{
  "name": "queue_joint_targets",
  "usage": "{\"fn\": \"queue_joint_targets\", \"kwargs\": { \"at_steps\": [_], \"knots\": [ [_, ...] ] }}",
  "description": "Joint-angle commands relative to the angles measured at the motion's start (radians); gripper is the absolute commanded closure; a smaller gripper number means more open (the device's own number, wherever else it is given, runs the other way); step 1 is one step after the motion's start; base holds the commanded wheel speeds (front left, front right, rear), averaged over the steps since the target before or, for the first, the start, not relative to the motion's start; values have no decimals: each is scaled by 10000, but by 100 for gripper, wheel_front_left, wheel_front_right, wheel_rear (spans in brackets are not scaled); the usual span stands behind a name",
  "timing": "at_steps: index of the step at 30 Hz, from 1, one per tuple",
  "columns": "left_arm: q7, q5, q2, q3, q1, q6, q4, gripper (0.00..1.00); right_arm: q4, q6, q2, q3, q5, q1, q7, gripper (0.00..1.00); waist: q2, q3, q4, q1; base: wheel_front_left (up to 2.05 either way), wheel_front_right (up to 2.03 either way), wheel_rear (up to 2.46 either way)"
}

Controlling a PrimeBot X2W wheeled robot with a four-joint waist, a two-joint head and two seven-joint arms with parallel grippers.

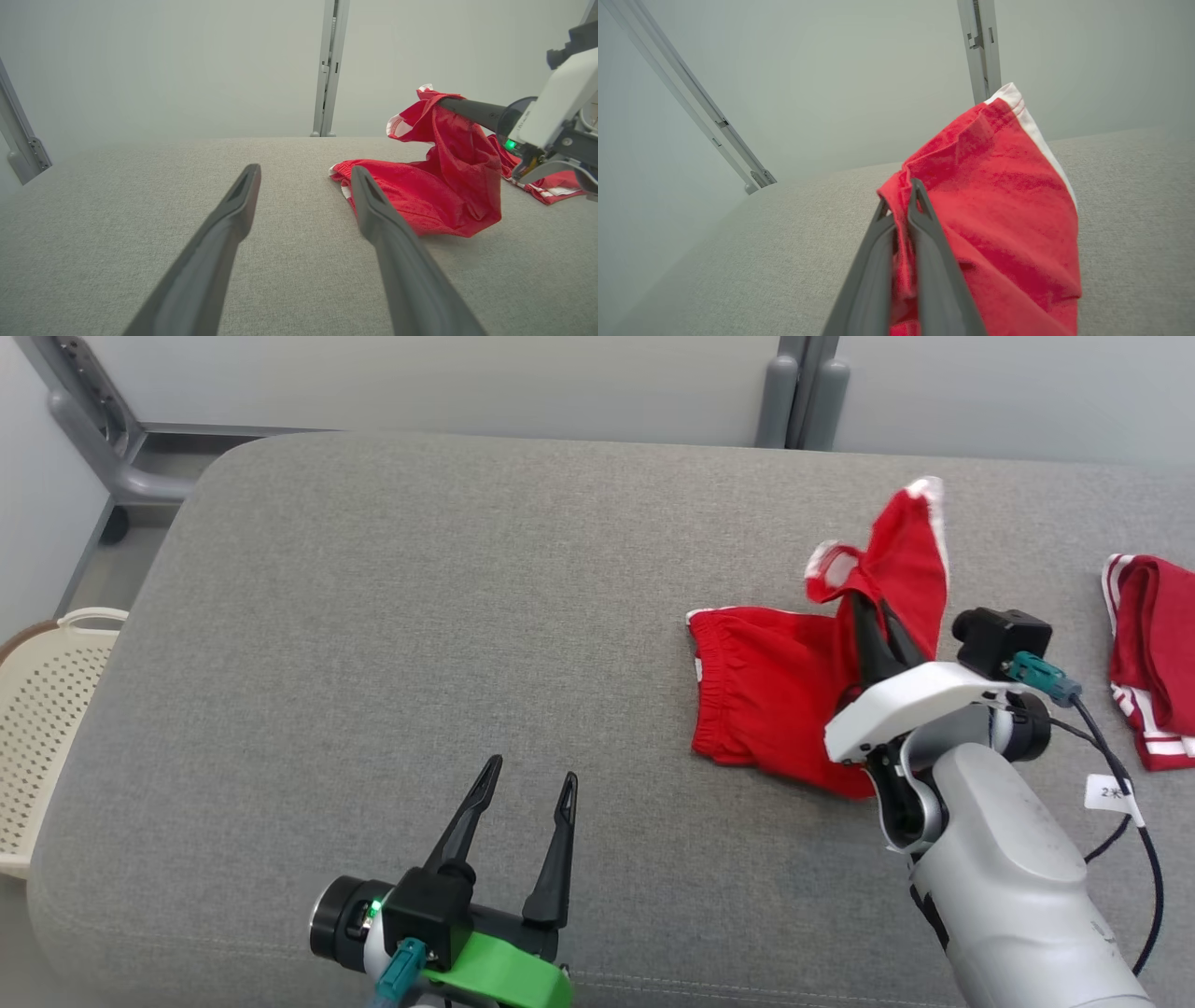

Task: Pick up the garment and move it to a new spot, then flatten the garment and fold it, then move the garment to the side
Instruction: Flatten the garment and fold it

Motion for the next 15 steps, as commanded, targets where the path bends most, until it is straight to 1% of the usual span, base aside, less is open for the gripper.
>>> {"fn": "queue_joint_targets", "kwargs": {
  "at_steps": [1,3,7,13,15],
  "knots": [
    [-23,-104,16,-9,-56,-14,39,0,54,-6,-1,298,201,-147,-30,100,0,15,210,0,0,0,0],
    [-23,-114,16,-63,-112,-34,70,0,113,-6,-13,752,491,-267,-30,100,0,40,358,0,0,0,0],
    [-22,-171,16,-151,-167,-6,100,0,467,-6,-10,1467,711,-322,-30,100,0,87,679,0,0,0,0],
    [-23,-203,14,-126,-78,69,126,0,1488,-6,-10,2048,536,-76,-30,100,0,104,1016,0,0,0,0],
    [-23,-210,14,-114,-9,74,109,0,1612,-6,-5,2259,615,0,-30,100,0,102,1053,0,0,0,0]
  ]
}}
